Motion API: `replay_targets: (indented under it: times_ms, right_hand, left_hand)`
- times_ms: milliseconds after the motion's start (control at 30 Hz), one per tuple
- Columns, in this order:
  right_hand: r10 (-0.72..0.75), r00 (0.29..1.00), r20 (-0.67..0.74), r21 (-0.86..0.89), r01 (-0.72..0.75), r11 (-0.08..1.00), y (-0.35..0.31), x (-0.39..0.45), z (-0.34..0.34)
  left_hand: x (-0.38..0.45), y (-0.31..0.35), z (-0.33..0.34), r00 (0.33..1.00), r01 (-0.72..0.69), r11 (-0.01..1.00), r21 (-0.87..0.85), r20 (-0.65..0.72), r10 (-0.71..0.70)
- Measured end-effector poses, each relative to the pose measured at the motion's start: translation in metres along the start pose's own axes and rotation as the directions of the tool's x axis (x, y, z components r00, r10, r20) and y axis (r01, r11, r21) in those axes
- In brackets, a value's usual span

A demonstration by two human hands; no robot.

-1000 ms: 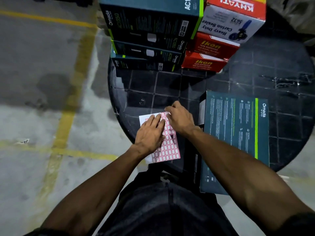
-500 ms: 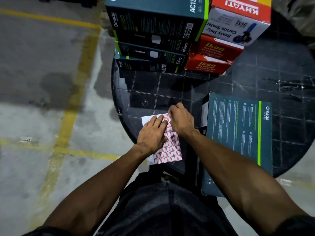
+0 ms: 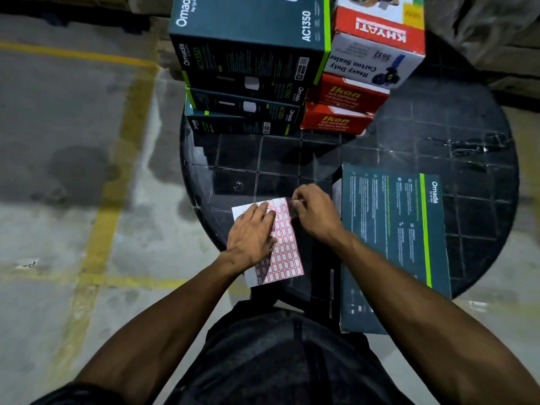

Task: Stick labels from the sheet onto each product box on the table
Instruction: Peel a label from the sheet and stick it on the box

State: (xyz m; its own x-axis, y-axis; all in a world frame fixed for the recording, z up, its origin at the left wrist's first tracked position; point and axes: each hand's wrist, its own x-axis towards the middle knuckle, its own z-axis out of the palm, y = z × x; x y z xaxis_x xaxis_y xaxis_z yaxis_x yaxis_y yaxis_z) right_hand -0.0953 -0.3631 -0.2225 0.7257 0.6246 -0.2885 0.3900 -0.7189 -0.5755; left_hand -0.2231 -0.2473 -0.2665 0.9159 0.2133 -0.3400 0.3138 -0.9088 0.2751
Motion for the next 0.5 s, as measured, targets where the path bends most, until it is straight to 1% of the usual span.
replay_targets:
  times_ms: [100, 233, 333, 400, 500]
  right_hand:
    - [0.038, 0.992, -0.122, 0.053, -0.032, 0.998, 0.010, -0.012, -0.022]
    - [0.144, 0.943, -0.299, 0.144, -0.105, 0.984, 0.038, -0.025, -0.054]
    - [0.213, 0.916, -0.340, 0.179, -0.159, 0.971, 0.064, -0.029, -0.077]
    - [0.227, 0.906, -0.357, 0.171, -0.175, 0.970, 0.081, -0.028, -0.090]
    - [0.220, 0.908, -0.355, 0.128, -0.186, 0.974, 0.102, -0.020, -0.109]
  left_hand:
    - [0.006, -0.004, -0.013, 0.999, -0.012, 0.999, 0.034, -0.049, 0.014]
    - [0.019, -0.005, -0.029, 0.995, -0.043, 0.992, 0.115, -0.086, 0.054]
    - [0.028, 0.005, -0.038, 0.991, -0.049, 0.992, 0.115, -0.115, 0.062]
    - [0.037, 0.021, -0.045, 0.988, -0.059, 0.996, 0.067, -0.142, 0.068]
    - [0.053, 0.061, -0.055, 0.972, -0.128, 0.988, -0.082, -0.209, 0.108]
